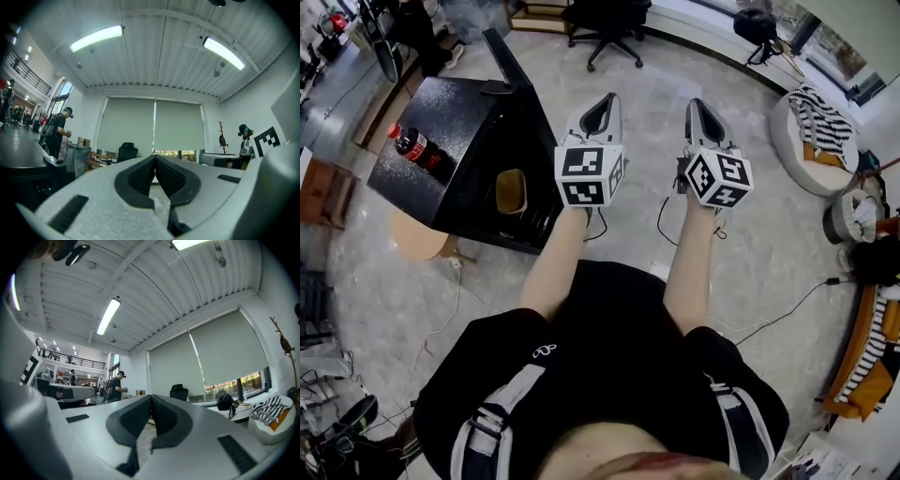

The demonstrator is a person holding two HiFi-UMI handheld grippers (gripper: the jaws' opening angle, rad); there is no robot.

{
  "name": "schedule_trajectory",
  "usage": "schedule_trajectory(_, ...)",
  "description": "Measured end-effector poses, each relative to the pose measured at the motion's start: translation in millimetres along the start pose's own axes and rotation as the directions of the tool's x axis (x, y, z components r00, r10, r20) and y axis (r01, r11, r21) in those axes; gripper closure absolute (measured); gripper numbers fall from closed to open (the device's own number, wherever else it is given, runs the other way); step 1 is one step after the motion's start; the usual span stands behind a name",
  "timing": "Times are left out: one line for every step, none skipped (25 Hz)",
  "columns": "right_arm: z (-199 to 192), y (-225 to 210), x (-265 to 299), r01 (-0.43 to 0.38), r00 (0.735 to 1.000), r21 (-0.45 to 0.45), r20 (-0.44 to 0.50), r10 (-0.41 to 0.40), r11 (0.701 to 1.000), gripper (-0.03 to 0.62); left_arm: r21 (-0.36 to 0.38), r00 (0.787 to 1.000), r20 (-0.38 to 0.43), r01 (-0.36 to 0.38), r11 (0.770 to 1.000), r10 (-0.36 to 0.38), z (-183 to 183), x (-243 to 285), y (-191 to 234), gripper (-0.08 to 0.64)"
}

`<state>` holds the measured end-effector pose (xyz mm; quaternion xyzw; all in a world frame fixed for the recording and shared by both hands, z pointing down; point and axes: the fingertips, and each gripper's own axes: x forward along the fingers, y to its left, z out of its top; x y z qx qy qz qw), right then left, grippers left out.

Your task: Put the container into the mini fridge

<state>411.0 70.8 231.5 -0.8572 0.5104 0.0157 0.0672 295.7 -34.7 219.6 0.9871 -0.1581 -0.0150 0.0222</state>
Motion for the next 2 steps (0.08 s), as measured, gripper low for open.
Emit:
schedule_trajectory(0.9,-0.5,-0.2,0.0,1.0,-0.002,0.002,0.0,1.0,0.58,-0.001,1.0,0.002,-0.001,1.0,0.001,0.3,-0.1,-0.3,0.554)
schedule_trajectory(1.7,-1.1,-0.4,-0.001,1.0,-0.004,0.003,0.001,1.0,0.58,-0.003,1.0,0.004,-0.001,1.0,0.001,0.7,-0.2,-0.6,0.554)
